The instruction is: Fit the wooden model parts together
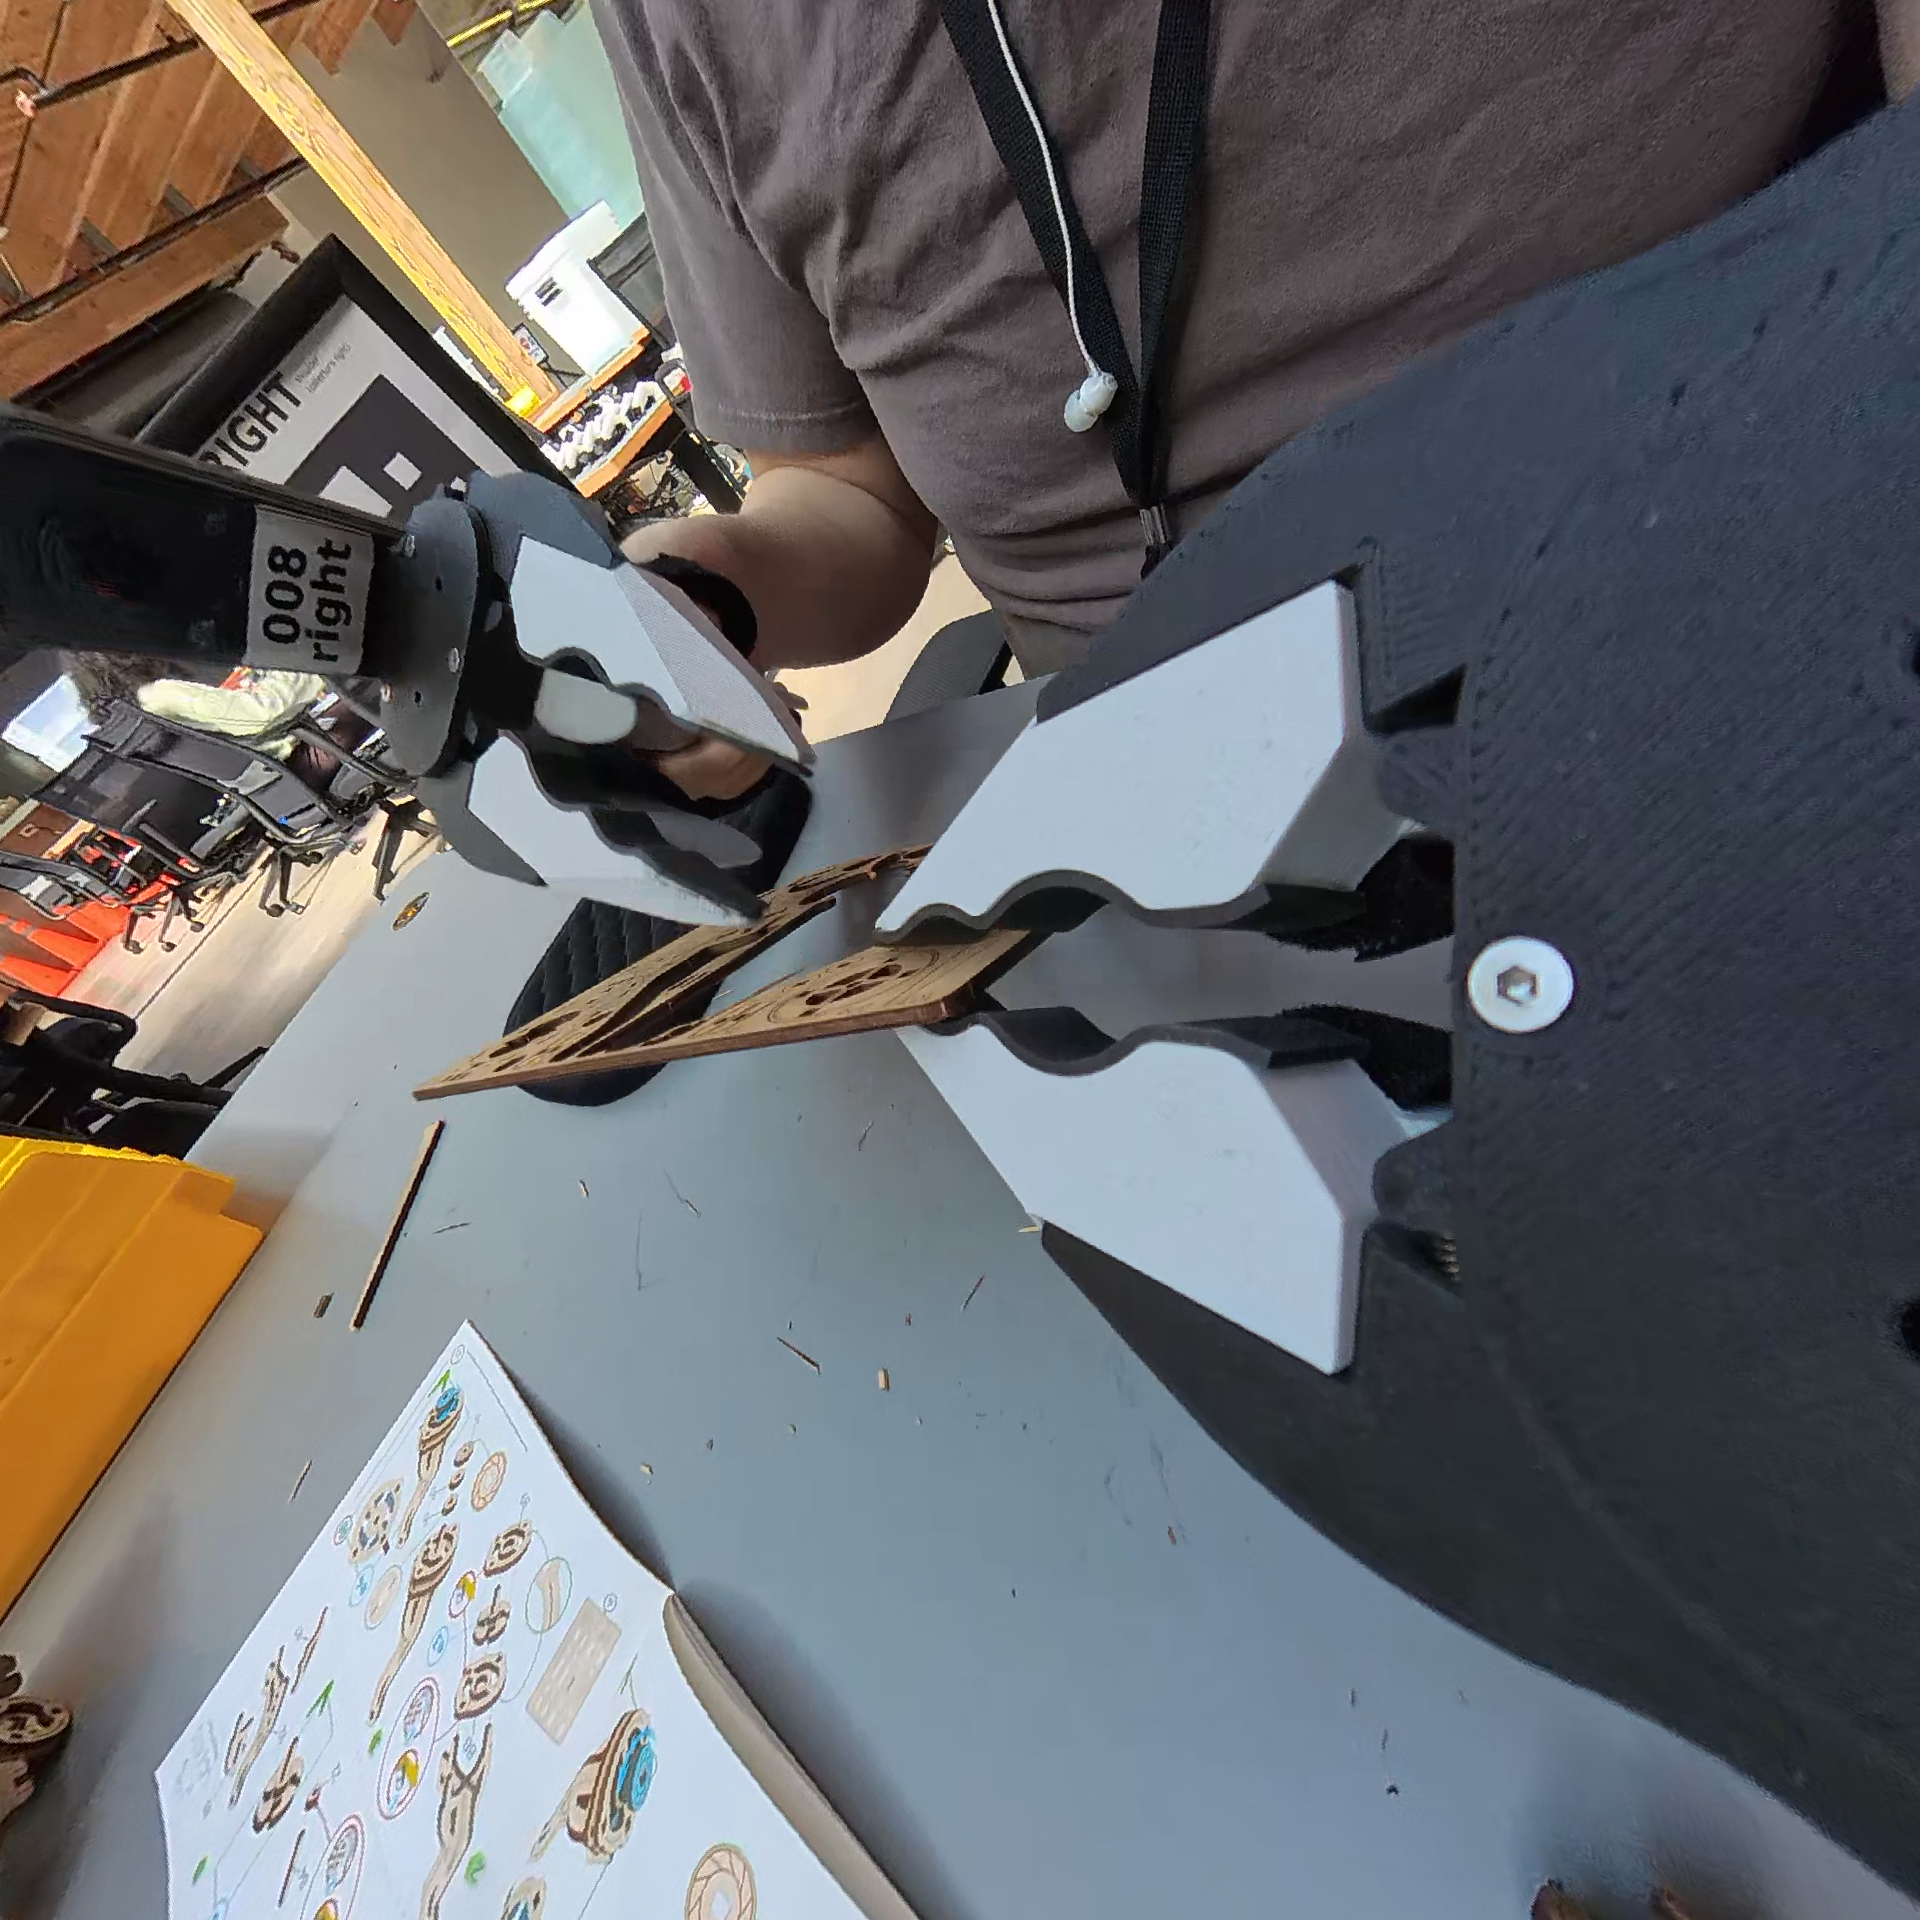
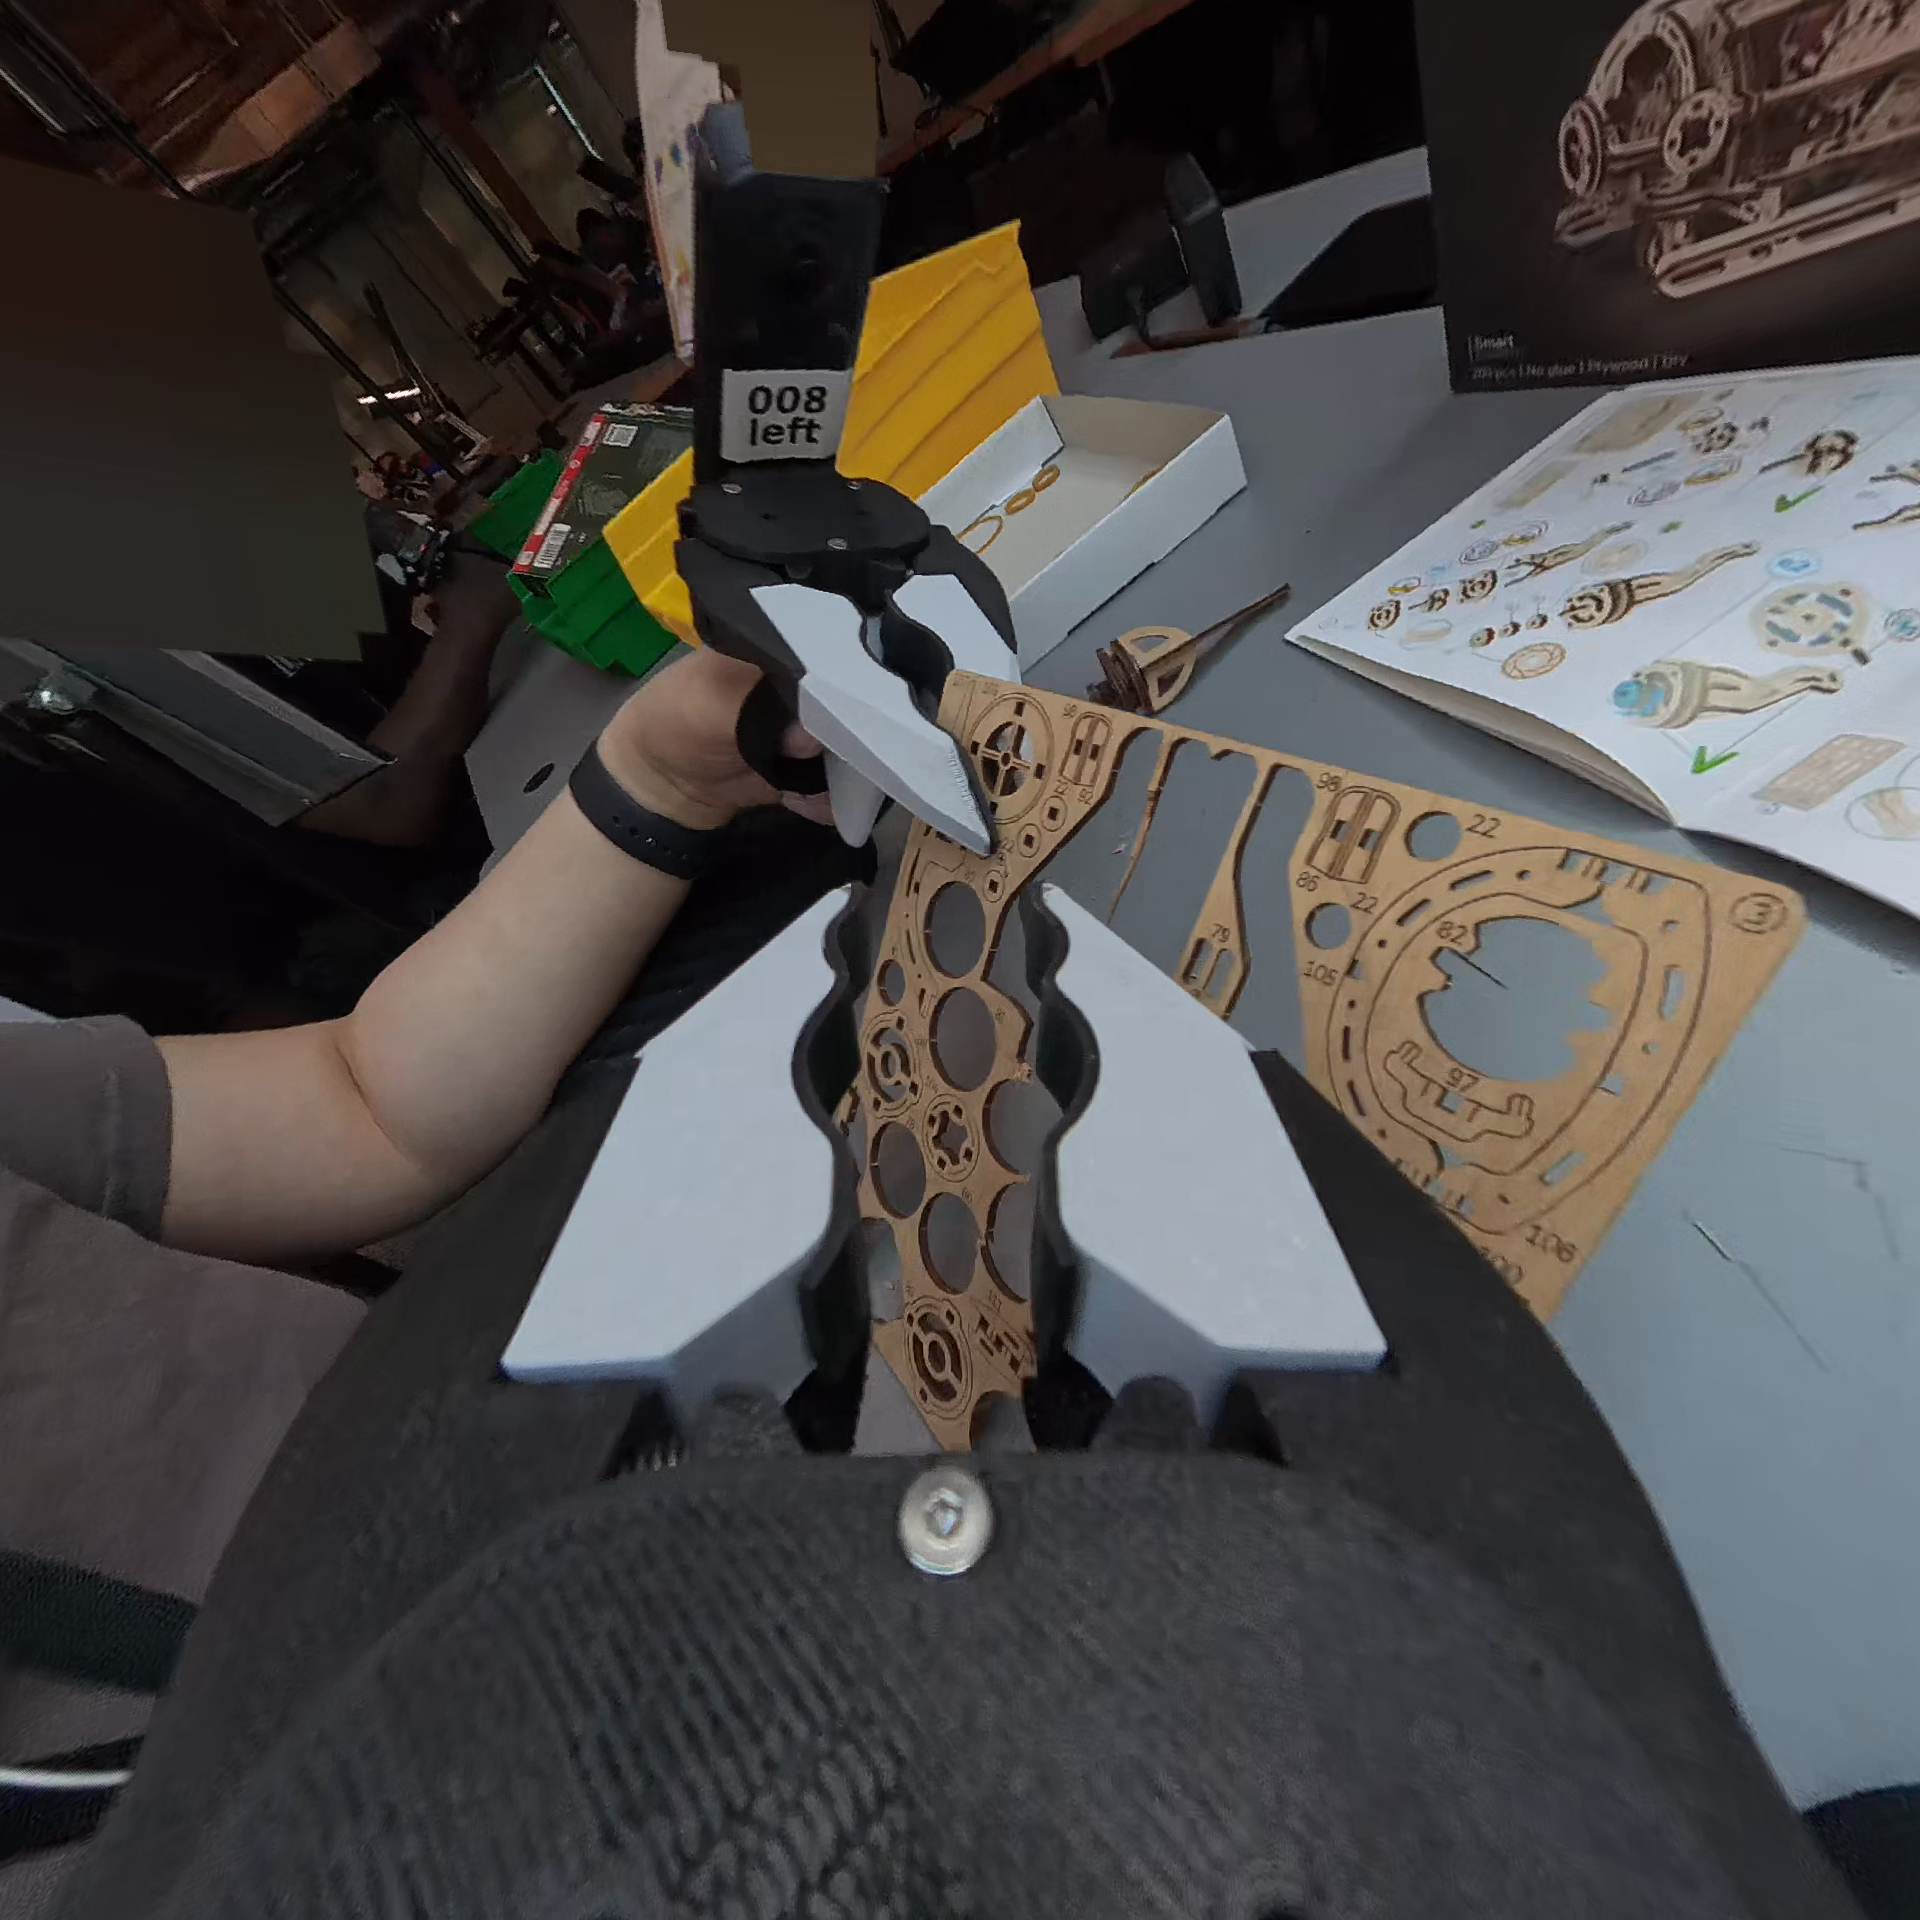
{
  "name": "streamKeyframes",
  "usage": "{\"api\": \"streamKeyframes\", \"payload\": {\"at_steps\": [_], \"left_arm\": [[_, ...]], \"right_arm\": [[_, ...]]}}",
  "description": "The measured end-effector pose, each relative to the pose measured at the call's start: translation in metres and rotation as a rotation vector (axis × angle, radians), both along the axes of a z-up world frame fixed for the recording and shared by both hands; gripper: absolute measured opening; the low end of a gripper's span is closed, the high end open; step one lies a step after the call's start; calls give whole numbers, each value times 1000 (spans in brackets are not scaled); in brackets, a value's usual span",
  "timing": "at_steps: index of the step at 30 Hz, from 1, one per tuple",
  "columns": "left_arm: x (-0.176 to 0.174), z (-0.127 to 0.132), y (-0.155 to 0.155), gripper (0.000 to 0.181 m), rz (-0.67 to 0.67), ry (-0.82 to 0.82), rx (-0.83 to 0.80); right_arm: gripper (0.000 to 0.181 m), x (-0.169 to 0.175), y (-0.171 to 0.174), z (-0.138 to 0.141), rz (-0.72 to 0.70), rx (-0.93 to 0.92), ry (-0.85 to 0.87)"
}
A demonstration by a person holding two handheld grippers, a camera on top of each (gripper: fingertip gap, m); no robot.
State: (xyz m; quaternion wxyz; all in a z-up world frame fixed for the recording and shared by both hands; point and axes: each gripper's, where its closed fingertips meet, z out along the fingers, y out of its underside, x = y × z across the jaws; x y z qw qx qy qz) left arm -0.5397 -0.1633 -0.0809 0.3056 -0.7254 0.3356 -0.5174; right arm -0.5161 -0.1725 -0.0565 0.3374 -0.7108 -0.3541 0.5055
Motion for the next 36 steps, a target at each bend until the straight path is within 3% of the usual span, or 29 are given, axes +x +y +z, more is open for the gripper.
{"api": "streamKeyframes", "payload": {"at_steps": [2,4,5,7,8,10,13,14,16,21,23,25,28,32,36], "left_arm": [[-4,-2,3,6,16,4,-7],[-8,-4,5,6,31,8,-14],[-10,-3,6,6,35,3,-19],[-11,-2,6,5,38,-2,-19],[-12,-2,6,6,39,4,-17],[-13,-4,5,6,39,15,-17],[-17,-3,4,5,40,6,-33],[-18,-3,4,5,41,0,-44],[-19,-5,4,5,40,-9,-74],[-19,-14,9,5,55,-16,-147],[-19,-17,10,5,58,-24,-181],[-17,-20,11,5,57,-37,-213],[-12,-22,10,5,42,-62,-261],[-5,-16,8,6,17,-119,-293],[-5,-11,8,14,5,-181,-322]], "right_arm": [[23,37,15,8,-78,165,-23],[19,108,68,4,-330,394,-152],[19,154,100,-4,-480,480,-253],[28,226,140,-43,-597,460,-459],[34,246,147,-65,-594,364,-517],[34,249,145,-88,-514,219,-498],[28,262,155,-104,-563,220,-610],[28,262,157,-104,-565,237,-623],[7,260,158,-105,-552,224,-616],[6,255,156,-96,-524,235,-553],[6,238,143,-66,-493,344,-472],[6,196,109,-22,-348,472,-340],[6,138,66,13,-161,666,-353],[6,83,36,3,45,892,-494],[6,57,30,-16,146,959,-542]]}}
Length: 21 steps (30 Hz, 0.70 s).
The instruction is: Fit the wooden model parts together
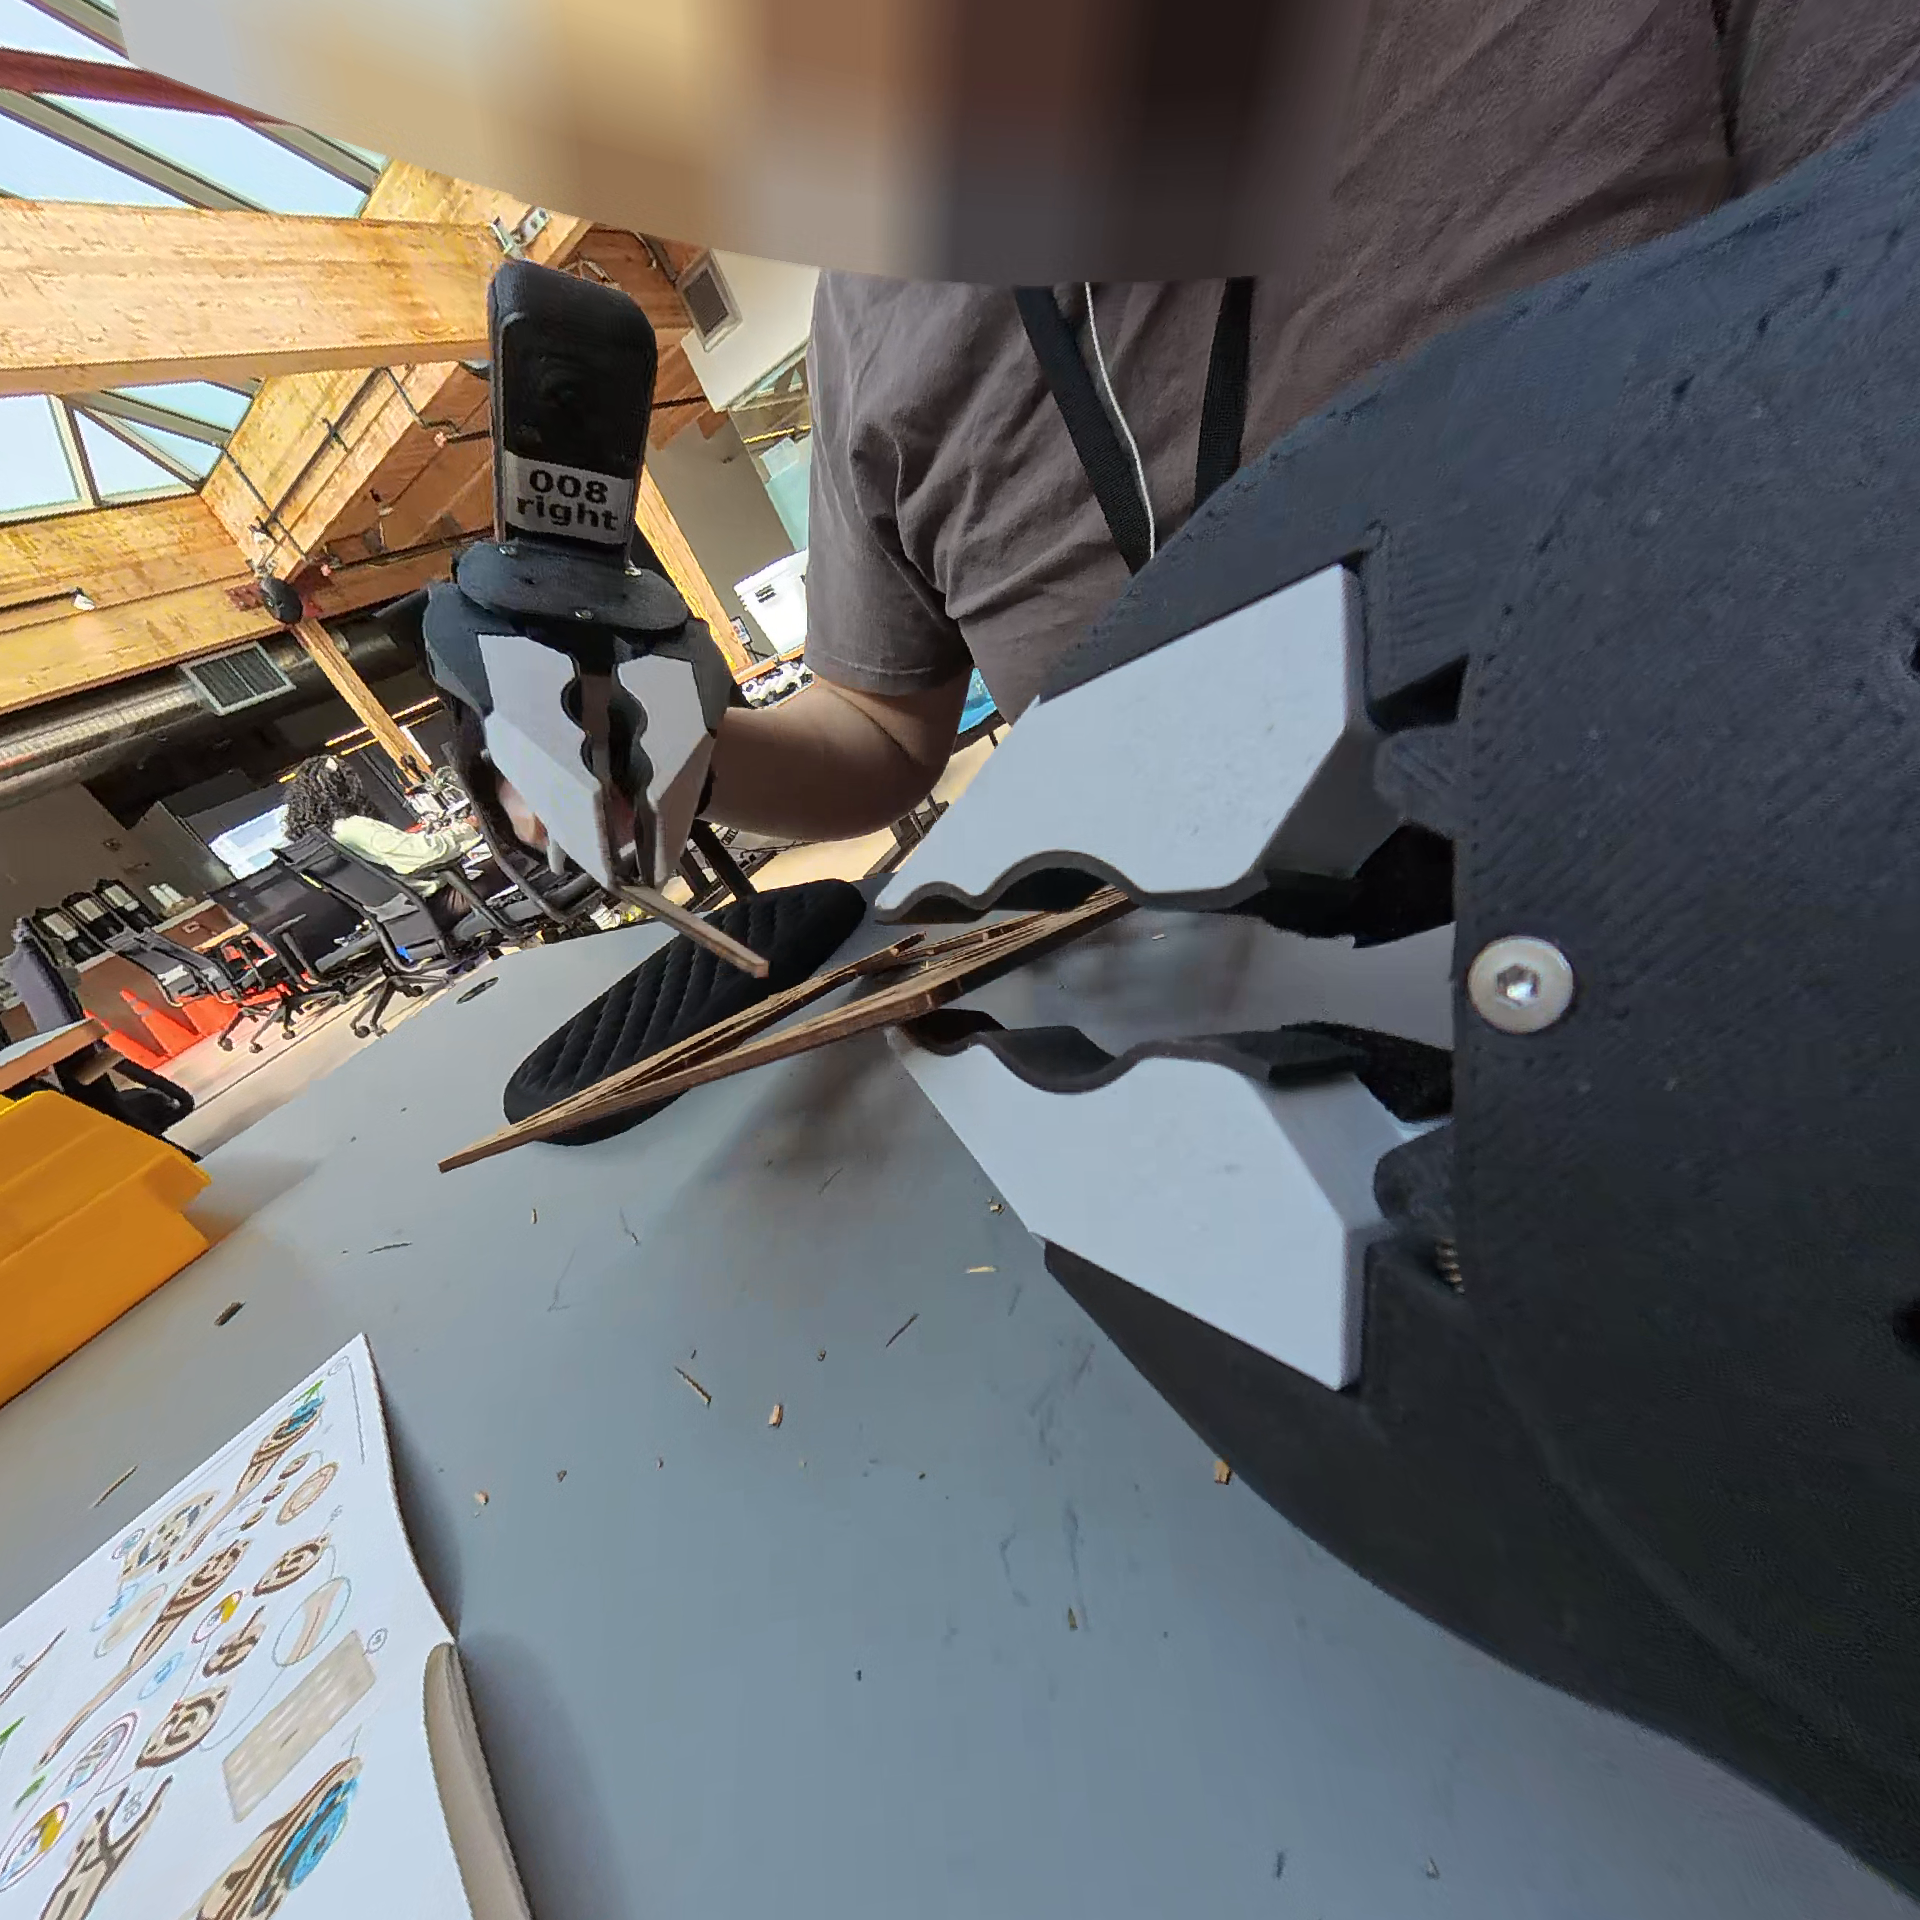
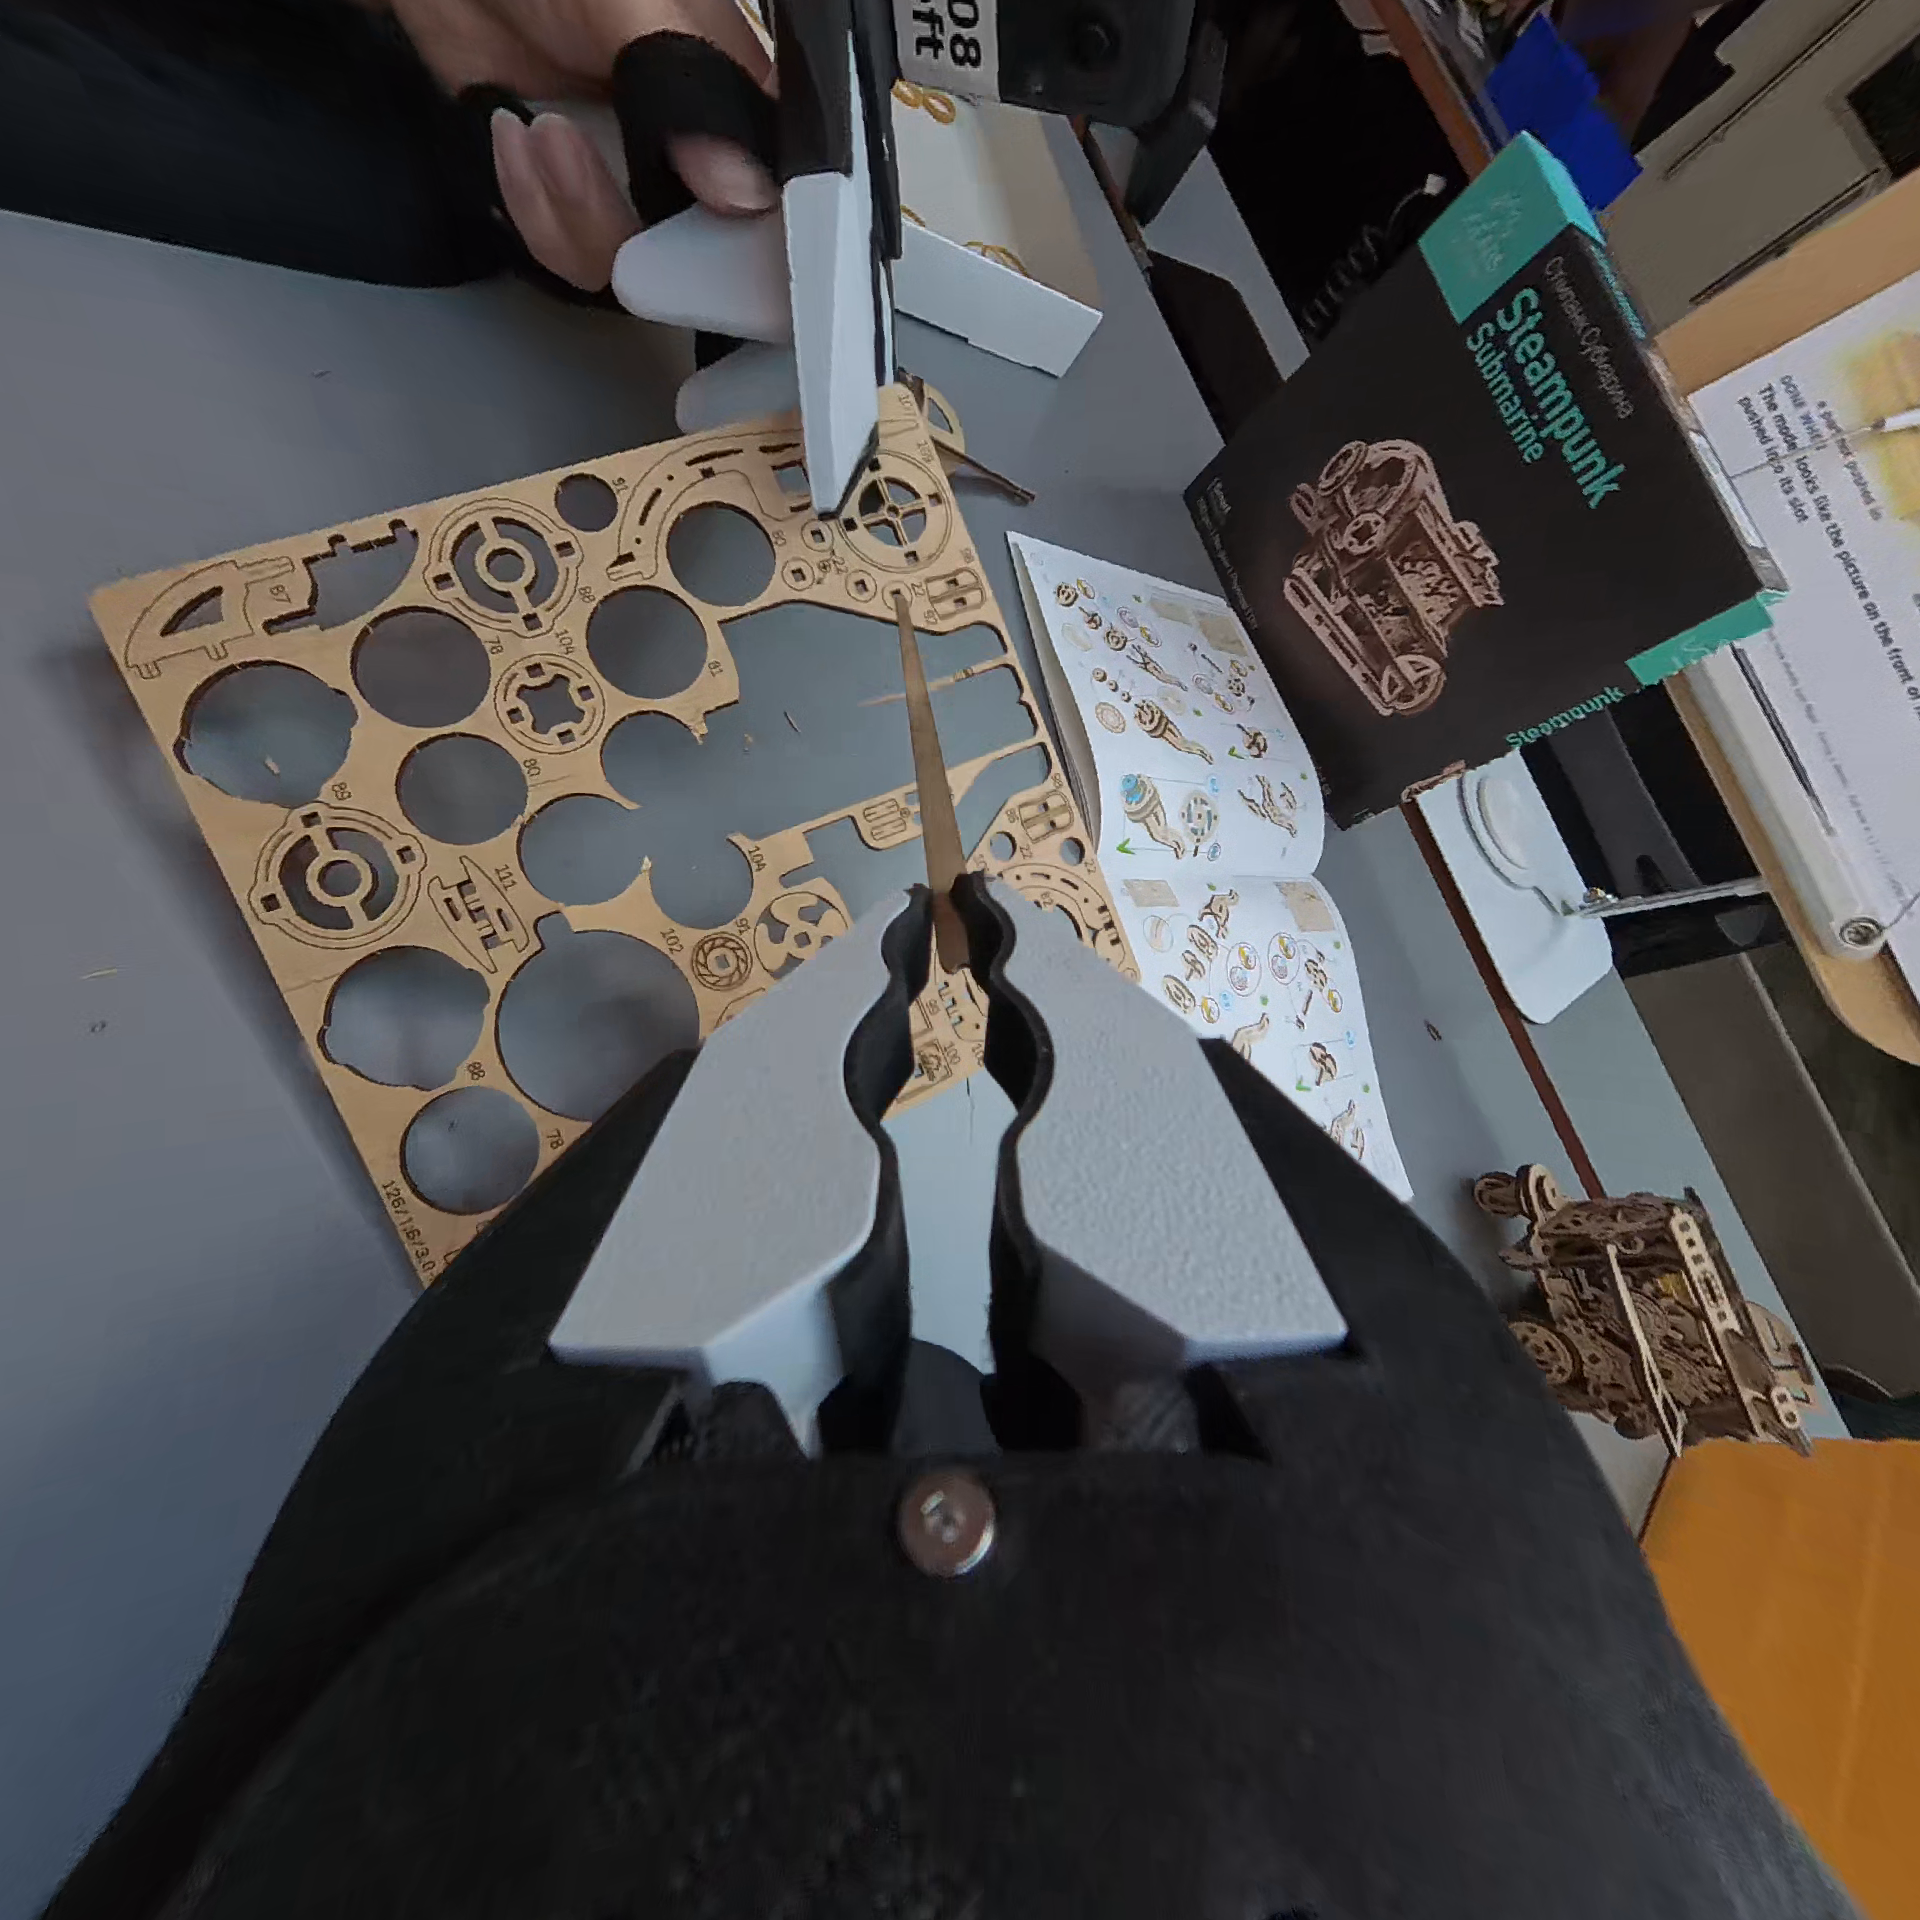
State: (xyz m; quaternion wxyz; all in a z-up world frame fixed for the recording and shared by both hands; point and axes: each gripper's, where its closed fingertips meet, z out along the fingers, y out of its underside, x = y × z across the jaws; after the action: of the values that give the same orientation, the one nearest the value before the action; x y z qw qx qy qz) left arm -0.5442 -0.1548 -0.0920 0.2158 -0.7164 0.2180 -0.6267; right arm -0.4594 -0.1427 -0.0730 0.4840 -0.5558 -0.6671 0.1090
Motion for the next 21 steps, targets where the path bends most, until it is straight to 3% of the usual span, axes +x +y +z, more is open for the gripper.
{"api": "streamKeyframes", "payload": {"at_steps": [5,13,17,21], "left_arm": [[0,0,2,21,2,-30,-23],[1,2,-4,7,-30,-14,15],[2,2,-5,16,-35,-18,17],[4,-3,-8,8,-57,23,39]], "right_arm": [[6,-19,-7,-8,64,21,-8],[6,-31,-1,-17,83,-14,16],[6,-33,1,-19,86,-39,36],[6,-35,2,-20,99,-37,35]]}}
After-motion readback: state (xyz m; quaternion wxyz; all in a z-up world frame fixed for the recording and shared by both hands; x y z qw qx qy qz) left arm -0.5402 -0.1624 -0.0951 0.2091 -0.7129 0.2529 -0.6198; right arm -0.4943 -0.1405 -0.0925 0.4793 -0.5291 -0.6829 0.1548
